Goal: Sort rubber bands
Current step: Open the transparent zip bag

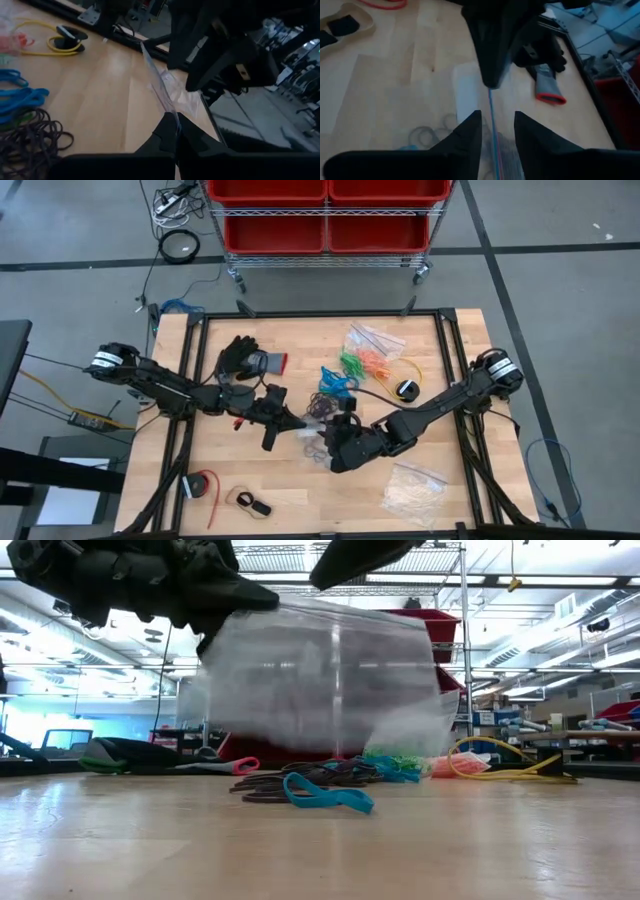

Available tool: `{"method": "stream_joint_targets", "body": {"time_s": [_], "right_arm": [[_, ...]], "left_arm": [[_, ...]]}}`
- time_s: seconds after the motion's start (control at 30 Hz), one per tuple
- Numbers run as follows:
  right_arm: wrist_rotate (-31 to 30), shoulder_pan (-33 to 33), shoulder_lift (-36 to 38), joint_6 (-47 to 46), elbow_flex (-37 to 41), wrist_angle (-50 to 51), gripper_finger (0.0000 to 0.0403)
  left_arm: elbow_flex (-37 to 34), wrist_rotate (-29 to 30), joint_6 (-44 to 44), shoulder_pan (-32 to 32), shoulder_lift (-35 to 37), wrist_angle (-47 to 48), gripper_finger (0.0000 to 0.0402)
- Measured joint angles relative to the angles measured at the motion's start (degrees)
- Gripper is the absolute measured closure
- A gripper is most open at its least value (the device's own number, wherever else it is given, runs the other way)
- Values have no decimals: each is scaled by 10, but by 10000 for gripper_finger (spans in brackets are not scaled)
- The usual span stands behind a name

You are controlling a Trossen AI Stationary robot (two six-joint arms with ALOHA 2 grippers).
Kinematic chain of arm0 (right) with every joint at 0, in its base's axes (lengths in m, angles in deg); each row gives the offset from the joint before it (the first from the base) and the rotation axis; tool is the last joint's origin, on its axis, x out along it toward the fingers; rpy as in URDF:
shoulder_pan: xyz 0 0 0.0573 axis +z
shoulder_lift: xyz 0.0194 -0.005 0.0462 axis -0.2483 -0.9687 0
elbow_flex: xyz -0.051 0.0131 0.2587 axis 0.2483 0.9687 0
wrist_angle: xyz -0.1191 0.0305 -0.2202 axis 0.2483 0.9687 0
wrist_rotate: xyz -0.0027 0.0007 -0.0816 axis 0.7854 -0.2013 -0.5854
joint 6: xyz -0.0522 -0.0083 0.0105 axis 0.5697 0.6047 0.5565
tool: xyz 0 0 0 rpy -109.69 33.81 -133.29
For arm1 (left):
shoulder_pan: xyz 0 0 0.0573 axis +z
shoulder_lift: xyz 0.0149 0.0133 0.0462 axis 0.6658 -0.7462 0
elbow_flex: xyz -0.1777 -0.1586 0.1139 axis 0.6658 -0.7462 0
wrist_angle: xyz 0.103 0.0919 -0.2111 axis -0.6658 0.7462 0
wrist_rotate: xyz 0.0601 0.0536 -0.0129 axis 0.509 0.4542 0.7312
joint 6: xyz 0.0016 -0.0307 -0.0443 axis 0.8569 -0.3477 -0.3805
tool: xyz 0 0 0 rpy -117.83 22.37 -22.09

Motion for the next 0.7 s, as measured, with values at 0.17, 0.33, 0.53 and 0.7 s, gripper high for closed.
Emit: {"method": "stream_joint_targets", "body": {"time_s": [0.17, 0.33, 0.53, 0.7], "right_arm": [[-44, 11, 7, -3, 0, 7, 294], [-48, 10, 36, -56, 0, 30, 301], [88, -10, 70, -90, 0, 43, 302], [191, -28, 72, -97, 0, 46, 303]], "left_arm": [[7, -4, 68, -20, 0, 3, 401], [50, 6, 150, -47, 0, 82, 401], [144, 91, 234, -85, 0, 282, 401], [197, 149, 302, -118, 0, 350, 401]]}}
